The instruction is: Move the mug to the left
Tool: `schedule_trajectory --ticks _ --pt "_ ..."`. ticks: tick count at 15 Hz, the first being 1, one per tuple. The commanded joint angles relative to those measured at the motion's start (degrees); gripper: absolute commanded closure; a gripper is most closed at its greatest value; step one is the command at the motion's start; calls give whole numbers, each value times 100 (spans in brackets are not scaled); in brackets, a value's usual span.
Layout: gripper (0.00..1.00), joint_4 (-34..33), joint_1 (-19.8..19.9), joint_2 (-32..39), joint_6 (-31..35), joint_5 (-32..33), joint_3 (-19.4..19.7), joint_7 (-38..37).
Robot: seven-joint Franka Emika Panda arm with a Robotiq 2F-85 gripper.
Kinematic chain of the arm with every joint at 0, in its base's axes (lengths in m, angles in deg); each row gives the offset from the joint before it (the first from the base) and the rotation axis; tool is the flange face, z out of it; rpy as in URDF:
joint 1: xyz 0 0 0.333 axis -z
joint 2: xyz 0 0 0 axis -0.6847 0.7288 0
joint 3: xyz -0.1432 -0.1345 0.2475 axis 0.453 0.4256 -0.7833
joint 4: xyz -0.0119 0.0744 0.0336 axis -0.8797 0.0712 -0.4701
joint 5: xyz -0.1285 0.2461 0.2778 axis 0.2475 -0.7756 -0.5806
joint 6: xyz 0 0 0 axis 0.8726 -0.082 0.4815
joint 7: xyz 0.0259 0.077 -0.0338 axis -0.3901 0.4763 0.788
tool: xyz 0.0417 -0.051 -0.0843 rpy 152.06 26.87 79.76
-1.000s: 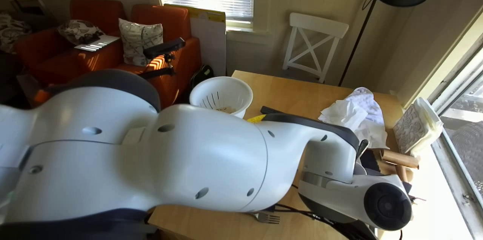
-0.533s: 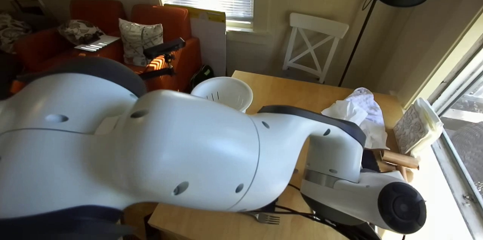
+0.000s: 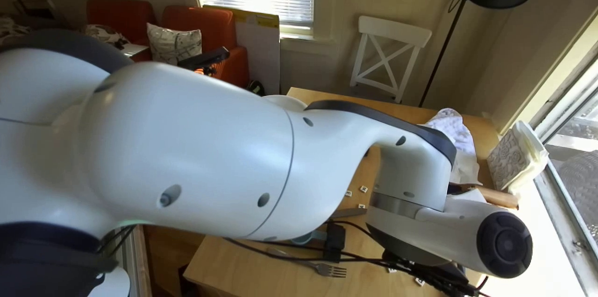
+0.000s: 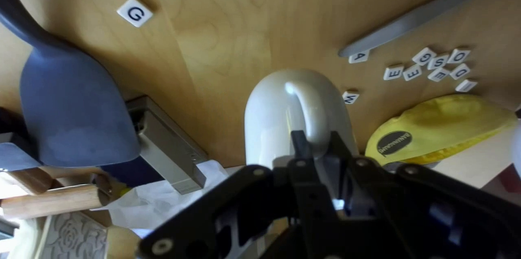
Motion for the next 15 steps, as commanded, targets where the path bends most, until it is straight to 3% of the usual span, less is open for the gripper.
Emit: schedule_trajectory --ticks 1,6,15 --pt "96 256 63 -287 -486 -565 -62 693" --pt "96 248 -169 -326 -923 -1408 61 1357" --pt "96 205 -1231 -150 -655 -2672 573 1871"
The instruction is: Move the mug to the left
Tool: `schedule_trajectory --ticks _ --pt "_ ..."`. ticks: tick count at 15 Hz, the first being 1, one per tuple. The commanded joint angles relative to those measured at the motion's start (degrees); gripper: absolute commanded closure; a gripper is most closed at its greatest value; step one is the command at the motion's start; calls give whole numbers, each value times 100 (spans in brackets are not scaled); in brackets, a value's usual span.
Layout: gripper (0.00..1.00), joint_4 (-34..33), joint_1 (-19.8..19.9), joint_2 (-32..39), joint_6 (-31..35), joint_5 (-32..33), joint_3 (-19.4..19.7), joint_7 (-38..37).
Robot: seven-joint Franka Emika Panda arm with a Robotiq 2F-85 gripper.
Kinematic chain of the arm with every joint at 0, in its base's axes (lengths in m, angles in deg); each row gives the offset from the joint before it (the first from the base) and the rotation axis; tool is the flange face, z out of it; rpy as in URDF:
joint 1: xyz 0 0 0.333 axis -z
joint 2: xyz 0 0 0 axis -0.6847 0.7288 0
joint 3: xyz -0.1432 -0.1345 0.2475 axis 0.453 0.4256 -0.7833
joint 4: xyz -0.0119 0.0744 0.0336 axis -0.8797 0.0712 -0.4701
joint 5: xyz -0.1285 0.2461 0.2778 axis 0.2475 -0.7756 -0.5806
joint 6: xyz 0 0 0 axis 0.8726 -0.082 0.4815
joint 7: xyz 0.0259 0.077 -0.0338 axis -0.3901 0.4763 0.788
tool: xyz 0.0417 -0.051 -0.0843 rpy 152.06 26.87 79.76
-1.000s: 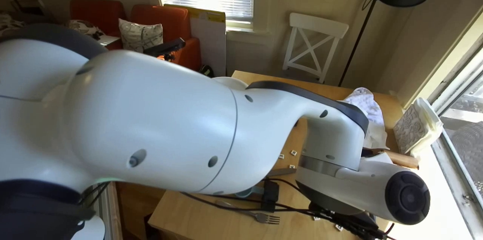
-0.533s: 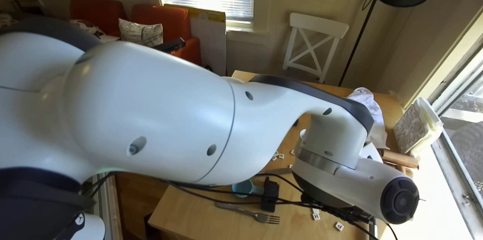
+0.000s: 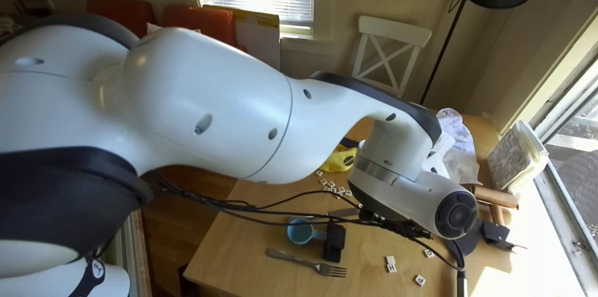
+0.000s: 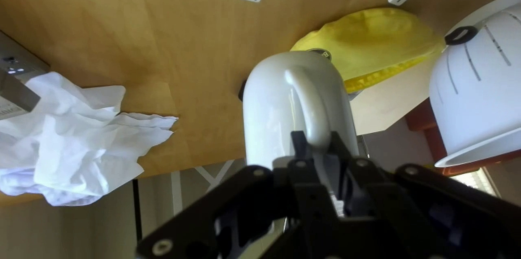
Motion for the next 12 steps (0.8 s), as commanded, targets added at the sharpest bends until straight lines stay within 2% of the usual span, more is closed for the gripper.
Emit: schedule_trajectory --ticks 1,6,12 --pt "96 17 -460 -32 171 -792 303 289" --pt "96 -135 -966 191 379 -1448 628 289" --pt "96 -353 -1326 411 378 -1849 805 267"
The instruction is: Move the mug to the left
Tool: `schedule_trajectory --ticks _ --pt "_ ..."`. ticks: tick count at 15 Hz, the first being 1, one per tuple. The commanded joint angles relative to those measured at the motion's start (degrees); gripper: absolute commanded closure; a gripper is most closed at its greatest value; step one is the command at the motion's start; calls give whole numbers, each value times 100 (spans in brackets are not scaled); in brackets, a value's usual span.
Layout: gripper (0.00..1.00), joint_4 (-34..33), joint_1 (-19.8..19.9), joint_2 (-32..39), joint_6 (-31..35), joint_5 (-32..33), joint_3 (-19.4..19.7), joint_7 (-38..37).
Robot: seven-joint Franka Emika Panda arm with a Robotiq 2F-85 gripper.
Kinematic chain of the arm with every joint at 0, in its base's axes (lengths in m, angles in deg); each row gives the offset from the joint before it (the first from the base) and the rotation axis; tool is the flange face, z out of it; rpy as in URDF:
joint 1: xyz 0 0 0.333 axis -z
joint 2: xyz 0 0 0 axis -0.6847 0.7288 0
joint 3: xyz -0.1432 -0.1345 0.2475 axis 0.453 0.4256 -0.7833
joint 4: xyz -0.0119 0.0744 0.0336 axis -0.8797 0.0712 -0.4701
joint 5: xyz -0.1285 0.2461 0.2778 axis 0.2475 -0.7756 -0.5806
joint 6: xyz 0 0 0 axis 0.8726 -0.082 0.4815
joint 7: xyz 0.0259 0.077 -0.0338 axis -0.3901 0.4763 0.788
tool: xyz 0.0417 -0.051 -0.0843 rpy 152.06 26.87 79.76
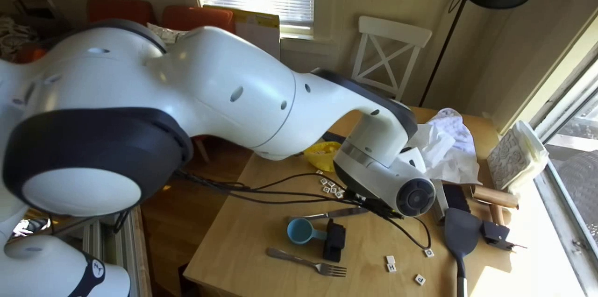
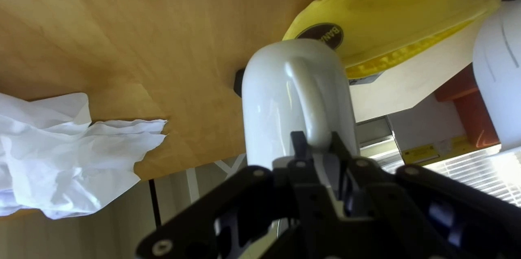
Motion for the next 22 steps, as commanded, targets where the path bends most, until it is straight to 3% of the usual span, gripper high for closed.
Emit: schedule_trajectory --ticks 1,8,13,19,20,22 --pt "96 -293 -204 95 -22 -404 128 115" --pt "96 -651 -243 220 -231 -569 377 -261" --pt "96 -731 -613 194 -212 -509 295 -359" --pt "96 -1305 -1055 439 192 -1075 113 -602" --pt "85 -878 -1060 238 95 -874 250 -425" --pt "85 -1041 -1133 309 136 -897 230 -537"
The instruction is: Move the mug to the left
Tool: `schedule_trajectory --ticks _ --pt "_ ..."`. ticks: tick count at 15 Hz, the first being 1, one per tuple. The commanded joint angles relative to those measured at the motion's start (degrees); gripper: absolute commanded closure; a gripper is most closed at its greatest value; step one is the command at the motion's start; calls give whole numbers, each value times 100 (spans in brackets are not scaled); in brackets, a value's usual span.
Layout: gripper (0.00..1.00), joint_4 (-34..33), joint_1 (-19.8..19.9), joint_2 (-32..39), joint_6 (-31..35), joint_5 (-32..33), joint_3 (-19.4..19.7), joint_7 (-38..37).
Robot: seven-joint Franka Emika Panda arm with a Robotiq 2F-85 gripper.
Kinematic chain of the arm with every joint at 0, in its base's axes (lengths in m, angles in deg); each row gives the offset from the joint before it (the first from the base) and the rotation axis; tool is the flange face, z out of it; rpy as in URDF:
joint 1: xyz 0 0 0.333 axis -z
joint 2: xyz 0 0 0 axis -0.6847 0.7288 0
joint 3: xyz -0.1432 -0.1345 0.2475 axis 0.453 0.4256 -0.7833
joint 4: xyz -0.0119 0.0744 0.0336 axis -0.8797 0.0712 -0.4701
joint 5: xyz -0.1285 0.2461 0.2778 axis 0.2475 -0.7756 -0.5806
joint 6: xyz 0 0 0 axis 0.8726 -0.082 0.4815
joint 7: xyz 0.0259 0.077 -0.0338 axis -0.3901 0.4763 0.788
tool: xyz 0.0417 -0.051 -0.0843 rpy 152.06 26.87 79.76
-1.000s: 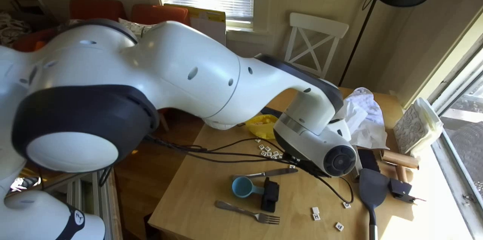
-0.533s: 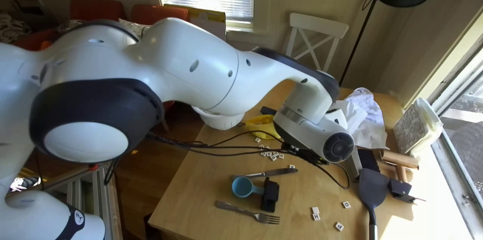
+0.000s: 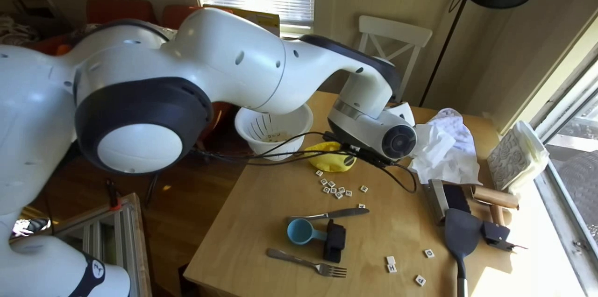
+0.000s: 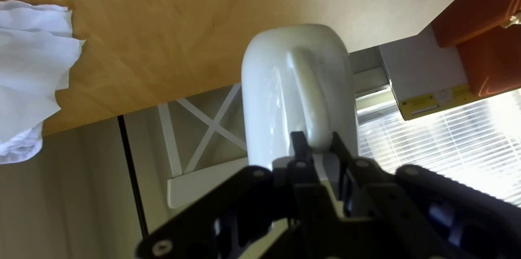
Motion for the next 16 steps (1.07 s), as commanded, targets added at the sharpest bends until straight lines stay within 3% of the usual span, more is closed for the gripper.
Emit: schedule_trajectory --ticks 1,3,4,12,16 --pt "85 -45 -58 18 -45 -40 84 -20" --pt "85 -79 -41 51 -45 -40 86 -21" --pt "96 -81 -35 57 -45 -40 87 -21" --pt "96 -1563 71 1319 -115 -991 -455 779" --pt "96 -2333 -25 1860 -201 -1329 -517 1116"
